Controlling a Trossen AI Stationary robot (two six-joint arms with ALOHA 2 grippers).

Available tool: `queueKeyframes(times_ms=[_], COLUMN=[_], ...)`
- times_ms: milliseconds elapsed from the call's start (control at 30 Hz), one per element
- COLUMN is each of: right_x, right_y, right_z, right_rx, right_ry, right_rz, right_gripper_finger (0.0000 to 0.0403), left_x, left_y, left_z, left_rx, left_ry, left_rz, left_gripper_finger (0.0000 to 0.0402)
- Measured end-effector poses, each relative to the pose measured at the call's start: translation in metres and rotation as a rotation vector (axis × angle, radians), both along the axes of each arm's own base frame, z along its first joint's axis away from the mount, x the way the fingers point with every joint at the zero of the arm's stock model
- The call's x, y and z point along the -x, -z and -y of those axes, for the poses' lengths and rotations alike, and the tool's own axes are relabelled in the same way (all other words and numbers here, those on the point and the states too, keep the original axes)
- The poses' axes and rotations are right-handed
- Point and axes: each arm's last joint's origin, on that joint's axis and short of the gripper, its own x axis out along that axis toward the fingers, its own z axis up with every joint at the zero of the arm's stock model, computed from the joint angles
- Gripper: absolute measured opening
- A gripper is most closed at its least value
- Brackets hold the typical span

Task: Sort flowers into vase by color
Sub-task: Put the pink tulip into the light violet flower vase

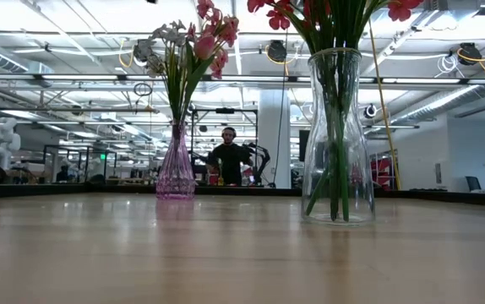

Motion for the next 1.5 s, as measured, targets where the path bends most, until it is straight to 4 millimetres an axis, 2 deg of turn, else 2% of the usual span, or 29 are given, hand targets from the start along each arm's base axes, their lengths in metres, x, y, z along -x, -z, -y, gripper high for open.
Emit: queueKeyframes(times_ms=[100,233,367,467,567,733,967,1133,1500], right_x=[0.028,0.069,0.099,0.11,0.116,0.118,0.126,0.131,0.131], right_y=[-0.006,-0.005,0.014,0.041,0.075,0.126,0.178,0.192,0.197], right_z=[0.005,0.009,0.009,0.009,0.007,0.003,0.001,0.001,0.001], right_rx=[-0.018,-0.074,-0.164,-0.255,-0.364,-0.535,-0.716,-0.771,-0.762], right_ry=[0.164,0.38,0.481,0.522,0.547,0.539,0.605,0.641,0.66], right_rz=[-0.091,-0.246,-0.396,-0.424,-0.437,-0.409,-0.463,-0.473,-0.488], right_gripper_finger=[0.0117,0.0081,0.0019,0.0008,0.0011,0.0002,0.0001,0.0001,0.0001], left_x=[0.024,0.053,0.074,0.086,0.095,0.099,0.096,0.095,0.089], left_y=[-0.012,-0.021,-0.019,-0.015,-0.009,0.007,0.027,0.03,0.032], left_z=[-0.006,-0.014,-0.02,-0.023,-0.025,-0.032,-0.043,-0.052,-0.069], left_rx=[-0.028,-0.03,-0.048,-0.078,-0.113,-0.171,-0.21,-0.223,-0.237], left_ry=[-0.07,-0.145,-0.209,-0.243,-0.26,-0.318,-0.358,-0.347,-0.265], left_rz=[0.006,-0.002,-0.004,-0.005,0.012,0.034,0.116,0.136,0.143], left_gripper_finger=[0.0005,0.0005,0.0005,0.0005,0.0005,0.0005,0.0005,0.0005,0.0005])
